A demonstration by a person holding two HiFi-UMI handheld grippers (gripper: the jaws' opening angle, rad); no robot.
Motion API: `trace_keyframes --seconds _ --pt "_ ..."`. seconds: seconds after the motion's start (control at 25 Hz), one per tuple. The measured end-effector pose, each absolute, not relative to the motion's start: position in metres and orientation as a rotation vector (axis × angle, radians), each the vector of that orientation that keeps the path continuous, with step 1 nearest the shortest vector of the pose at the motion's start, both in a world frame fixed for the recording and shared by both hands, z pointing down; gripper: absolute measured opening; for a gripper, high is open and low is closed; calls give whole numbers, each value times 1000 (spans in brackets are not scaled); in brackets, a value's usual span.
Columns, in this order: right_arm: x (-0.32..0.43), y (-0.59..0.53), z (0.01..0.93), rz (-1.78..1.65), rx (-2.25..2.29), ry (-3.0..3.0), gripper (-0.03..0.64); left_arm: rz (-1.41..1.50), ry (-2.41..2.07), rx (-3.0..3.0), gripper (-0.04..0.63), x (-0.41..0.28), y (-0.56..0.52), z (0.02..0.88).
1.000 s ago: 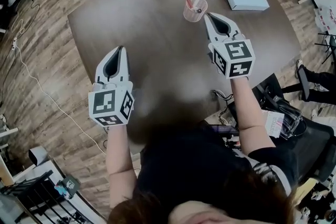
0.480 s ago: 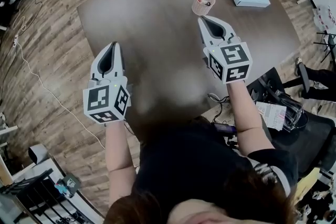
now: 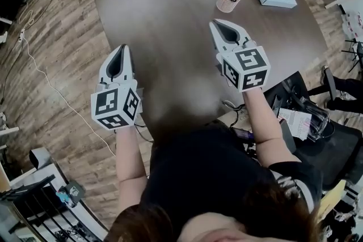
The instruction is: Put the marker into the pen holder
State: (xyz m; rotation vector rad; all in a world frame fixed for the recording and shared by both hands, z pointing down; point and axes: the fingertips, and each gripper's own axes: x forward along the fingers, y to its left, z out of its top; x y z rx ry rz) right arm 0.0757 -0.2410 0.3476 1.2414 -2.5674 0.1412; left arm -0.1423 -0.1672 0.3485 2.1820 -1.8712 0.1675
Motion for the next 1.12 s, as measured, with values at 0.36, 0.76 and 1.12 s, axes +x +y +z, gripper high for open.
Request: trace_keyframes --seconds 0.36,0.76,1.12 --pt "55 -220 350 169 1175 -2596 17 162 -1898 2143 28 -158 -144 349" --pt "49 -213 347 189 1160 -2617 17 162 -1897 2133 28 -158 -138 350" --pt "51 -212 346 197 1148 -2624 17 163 -1889 2135 28 -152 -138 350"
